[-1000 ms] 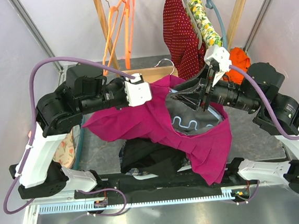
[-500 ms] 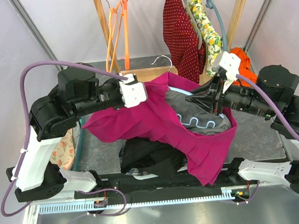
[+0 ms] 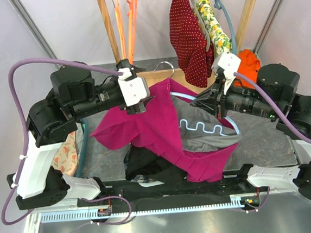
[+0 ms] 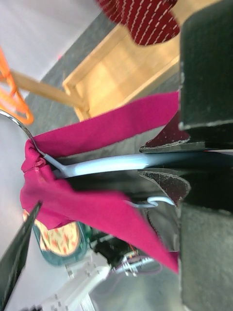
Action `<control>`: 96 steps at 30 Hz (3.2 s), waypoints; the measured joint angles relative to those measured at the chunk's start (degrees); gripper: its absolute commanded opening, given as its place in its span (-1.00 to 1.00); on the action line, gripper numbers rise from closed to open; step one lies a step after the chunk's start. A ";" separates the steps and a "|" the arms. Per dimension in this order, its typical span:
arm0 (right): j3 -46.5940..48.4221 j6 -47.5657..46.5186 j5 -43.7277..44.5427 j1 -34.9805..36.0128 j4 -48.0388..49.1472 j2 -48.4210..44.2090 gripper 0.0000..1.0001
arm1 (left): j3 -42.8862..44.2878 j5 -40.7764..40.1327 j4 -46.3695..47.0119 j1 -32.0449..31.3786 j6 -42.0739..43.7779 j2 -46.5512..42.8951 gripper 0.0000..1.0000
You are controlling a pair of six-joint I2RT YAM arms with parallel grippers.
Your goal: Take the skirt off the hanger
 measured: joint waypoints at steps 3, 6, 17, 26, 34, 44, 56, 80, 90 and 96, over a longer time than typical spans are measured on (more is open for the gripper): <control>1.14 -0.09 4.44 0.07 -0.81 -1.01 -1.00 | -1.29 -0.15 2.36 0.00 -0.31 -0.85 0.68; 2.47 -0.07 8.41 0.04 -0.90 -5.20 -1.00 | -3.80 -0.63 3.02 0.00 -0.35 -2.40 0.70; 8.98 1.84 8.35 -0.02 -1.79 -12.20 -1.00 | -9.46 -4.22 5.46 0.00 -0.33 -4.63 0.73; 8.04 3.13 7.15 -0.15 -3.37 -9.68 -1.00 | -9.88 -6.38 4.50 0.26 -0.76 -4.42 -0.96; 8.94 2.49 10.86 0.26 -5.90 -11.56 -1.00 | -11.87 -6.54 8.63 -0.55 -0.72 -3.89 -0.70; 11.06 1.73 17.97 0.20 -12.00 -13.75 -1.00 | -16.68 -12.31 11.82 2.91 0.13 -5.88 0.99; 13.25 0.79 19.89 0.20 -13.18 -13.97 -1.00 | -20.00 -8.22 10.14 4.70 -4.02 -10.45 -0.05; 13.40 1.14 18.93 0.20 -12.79 -13.86 -1.00 | -13.22 -2.67 9.33 13.49 -10.64 -3.93 -0.97; 16.35 2.10 19.56 0.20 -12.66 -13.35 -1.00 | 3.45 -8.94 14.34 36.98 -16.17 5.07 -0.96; 16.02 2.38 24.15 0.20 -11.78 -14.01 -1.00 | 9.25 6.12 8.59 36.76 -24.94 4.57 -0.97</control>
